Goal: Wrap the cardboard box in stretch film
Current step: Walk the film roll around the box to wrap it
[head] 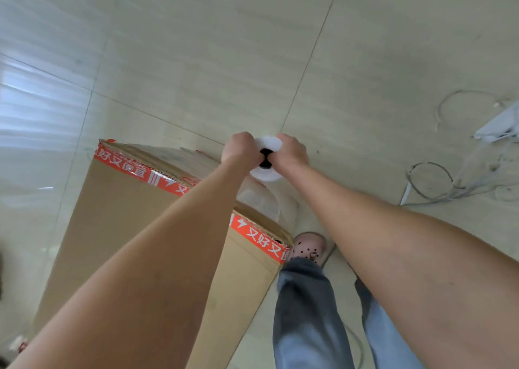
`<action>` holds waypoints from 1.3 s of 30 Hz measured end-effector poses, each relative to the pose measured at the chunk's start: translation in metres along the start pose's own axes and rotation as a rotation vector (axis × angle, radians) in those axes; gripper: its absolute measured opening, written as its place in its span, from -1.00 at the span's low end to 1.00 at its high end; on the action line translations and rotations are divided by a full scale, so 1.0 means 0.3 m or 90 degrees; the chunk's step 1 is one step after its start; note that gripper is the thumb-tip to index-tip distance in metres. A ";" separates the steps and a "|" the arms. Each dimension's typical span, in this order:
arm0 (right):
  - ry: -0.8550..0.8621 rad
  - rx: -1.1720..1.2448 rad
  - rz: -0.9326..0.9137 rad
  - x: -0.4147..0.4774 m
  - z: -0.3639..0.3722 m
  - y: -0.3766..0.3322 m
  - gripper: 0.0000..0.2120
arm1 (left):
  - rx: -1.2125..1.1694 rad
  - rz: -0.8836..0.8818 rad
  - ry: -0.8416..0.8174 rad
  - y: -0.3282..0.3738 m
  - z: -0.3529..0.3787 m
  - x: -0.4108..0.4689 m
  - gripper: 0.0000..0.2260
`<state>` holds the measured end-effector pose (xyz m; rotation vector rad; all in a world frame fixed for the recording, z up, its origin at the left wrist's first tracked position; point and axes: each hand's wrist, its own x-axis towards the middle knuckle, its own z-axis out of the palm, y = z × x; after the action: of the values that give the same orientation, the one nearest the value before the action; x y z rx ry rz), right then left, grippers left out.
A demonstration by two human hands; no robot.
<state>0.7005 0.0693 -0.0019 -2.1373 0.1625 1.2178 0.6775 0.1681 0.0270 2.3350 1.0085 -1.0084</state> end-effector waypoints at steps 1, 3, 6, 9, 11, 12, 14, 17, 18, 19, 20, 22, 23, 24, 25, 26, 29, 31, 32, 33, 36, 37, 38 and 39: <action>0.007 -0.005 -0.029 0.006 0.005 -0.022 -0.60 | -0.052 -0.029 0.009 -0.021 -0.011 0.008 -0.86; 0.018 0.006 -0.067 0.007 0.022 -0.052 -0.60 | -0.108 -0.077 0.023 -0.059 -0.024 0.015 -0.82; -0.018 0.068 0.052 -0.003 0.057 -0.060 -0.38 | -0.105 -0.107 0.053 -0.081 -0.022 0.013 -0.78; -0.112 0.219 0.243 -0.013 0.064 -0.091 -0.39 | -0.093 -0.120 0.068 -0.078 -0.015 0.013 -0.81; -0.147 0.193 0.228 0.000 0.056 -0.115 -0.49 | -0.087 -0.132 0.073 -0.079 -0.024 0.017 -0.79; -0.154 0.154 0.202 0.010 0.054 -0.120 -0.51 | -0.084 -0.136 0.073 -0.079 -0.034 0.021 -0.78; -0.150 0.091 0.145 0.026 0.048 -0.130 -0.53 | -0.068 -0.127 0.069 -0.076 -0.054 0.034 -0.78; -0.125 -0.002 0.061 0.051 0.041 -0.160 -0.60 | -0.041 -0.117 0.079 -0.070 -0.074 0.045 -0.77; -0.127 -0.038 0.032 0.058 0.040 -0.172 -0.62 | -0.042 -0.119 0.087 -0.074 -0.074 0.047 -0.77; -0.130 -0.069 0.004 0.065 0.039 -0.186 -0.66 | -0.047 -0.123 0.099 -0.082 -0.073 0.050 -0.77; -0.128 -0.091 -0.023 0.071 0.038 -0.199 -0.71 | -0.058 -0.136 0.112 -0.095 -0.072 0.052 -0.78; -0.123 -0.115 -0.070 0.079 0.041 -0.221 -0.75 | -0.099 -0.176 0.128 -0.120 -0.077 0.056 -0.80; -0.117 -0.121 -0.090 0.078 0.048 -0.226 -0.68 | -0.126 -0.196 0.132 -0.128 -0.081 0.057 -0.80; -0.112 -0.119 -0.090 0.081 0.059 -0.228 -0.56 | -0.155 -0.212 0.132 -0.132 -0.087 0.060 -0.80; -0.113 -0.097 -0.054 0.086 0.068 -0.230 -0.42 | -0.183 -0.223 0.127 -0.134 -0.092 0.063 -0.80; -0.118 -0.059 0.011 0.085 0.073 -0.237 -0.33 | -0.205 -0.230 0.122 -0.133 -0.098 0.065 -0.81; -0.166 0.014 0.125 0.081 0.079 -0.267 -0.43 | -0.231 -0.239 0.113 -0.138 -0.119 0.072 -0.83; -0.172 -0.018 0.089 0.093 0.093 -0.288 -0.53 | -0.240 -0.244 0.106 -0.154 -0.131 0.074 -0.85; -0.162 -0.032 0.073 0.098 0.100 -0.299 -0.55 | -0.249 -0.249 0.107 -0.165 -0.137 0.077 -0.86; -0.157 -0.045 0.057 0.102 0.110 -0.314 -0.56 | -0.262 -0.252 0.110 -0.179 -0.142 0.080 -0.87; -0.161 -0.114 -0.002 0.106 0.136 -0.365 -0.62 | -0.298 -0.262 0.094 -0.227 -0.155 0.087 -0.79; -0.168 -0.143 -0.021 0.110 0.146 -0.379 -0.63 | -0.291 -0.263 0.087 -0.242 -0.159 0.093 -0.78; -0.174 -0.169 -0.036 0.113 0.154 -0.391 -0.64 | -0.275 -0.258 0.085 -0.253 -0.165 0.096 -0.79; -0.173 -0.195 -0.049 0.114 0.161 -0.402 -0.66 | -0.255 -0.247 0.090 -0.260 -0.173 0.102 -0.81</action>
<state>0.7343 0.1986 0.0123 -2.1770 -0.2379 1.5520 0.6575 0.2647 0.0323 1.9406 1.5988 -0.6899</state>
